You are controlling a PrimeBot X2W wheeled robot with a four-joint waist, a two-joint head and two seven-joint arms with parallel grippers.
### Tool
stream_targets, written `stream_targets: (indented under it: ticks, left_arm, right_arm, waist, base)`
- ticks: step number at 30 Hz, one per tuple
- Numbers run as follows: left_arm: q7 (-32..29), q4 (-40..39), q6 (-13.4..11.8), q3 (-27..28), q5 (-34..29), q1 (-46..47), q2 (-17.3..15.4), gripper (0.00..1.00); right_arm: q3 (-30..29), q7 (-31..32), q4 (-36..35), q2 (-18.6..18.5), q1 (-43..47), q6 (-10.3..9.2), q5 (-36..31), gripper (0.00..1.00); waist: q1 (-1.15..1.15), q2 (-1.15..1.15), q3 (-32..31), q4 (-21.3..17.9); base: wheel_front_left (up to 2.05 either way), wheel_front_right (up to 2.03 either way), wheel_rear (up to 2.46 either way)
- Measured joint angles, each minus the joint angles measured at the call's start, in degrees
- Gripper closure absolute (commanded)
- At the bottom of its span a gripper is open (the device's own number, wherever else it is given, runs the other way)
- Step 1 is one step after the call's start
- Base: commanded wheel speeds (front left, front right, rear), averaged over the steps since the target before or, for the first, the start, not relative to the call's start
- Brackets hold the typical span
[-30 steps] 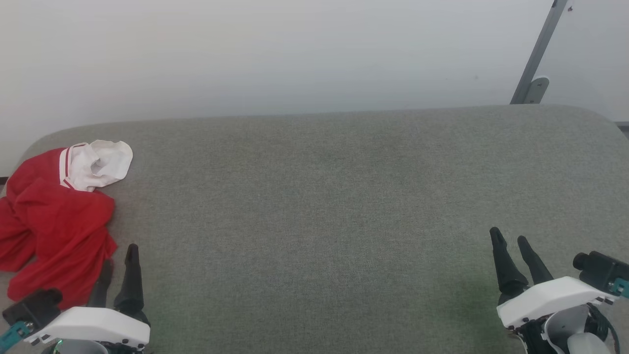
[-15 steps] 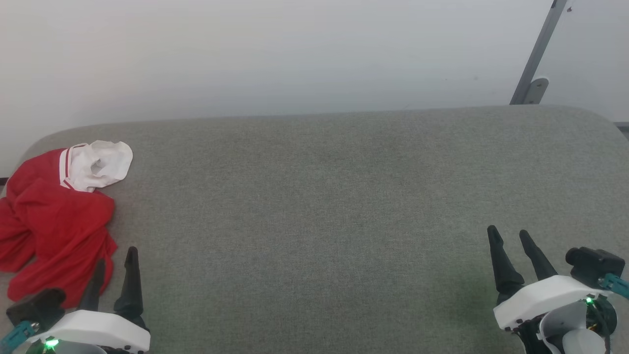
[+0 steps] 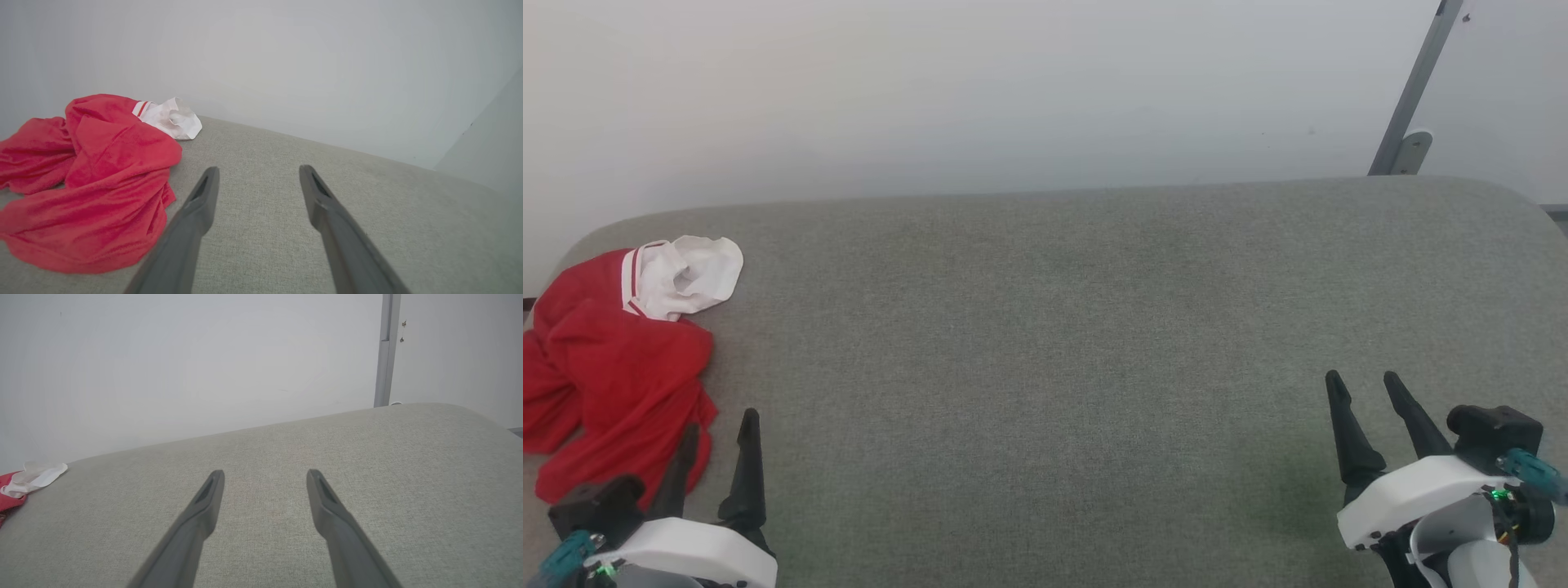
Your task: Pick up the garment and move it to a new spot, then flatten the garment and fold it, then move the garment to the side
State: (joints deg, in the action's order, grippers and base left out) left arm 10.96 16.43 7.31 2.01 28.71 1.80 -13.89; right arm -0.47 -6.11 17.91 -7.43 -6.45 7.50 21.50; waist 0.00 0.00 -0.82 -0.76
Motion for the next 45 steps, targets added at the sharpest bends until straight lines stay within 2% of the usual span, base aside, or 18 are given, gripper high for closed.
stream_targets:
  ticks: [25,37,45]
  left_arm:
    - [2.7,-0.7,0.0,-2.8,-7.0,-1.0,-2.5,0.0]
    - [3.9,-0.8,0.1,-4.3,-8.6,-1.2,-4.0,0.0]
    - [3.9,-0.5,0.1,-4.8,-8.0,-1.2,-4.3,0.0]
  right_arm:
    - [0.7,-3.7,0.5,-0.4,-0.1,0.0,-10.9,0.0]
    - [1.3,-6.3,2.2,-0.5,-0.6,0.0,-16.2,0.0]
    - [1.3,-6.8,2.8,-0.5,-0.7,0.0,-16.4,0.0]
  waist:
    - [0.0,0.0,-0.5,-0.1]
    - [0.0,0.0,-0.6,-0.1]
    - [0.0,0.0,-0.6,0.0]
  base:
    - [0.0,0.0,0.0]
    - [0.0,0.0,0.0]
    - [0.0,0.0,0.0]
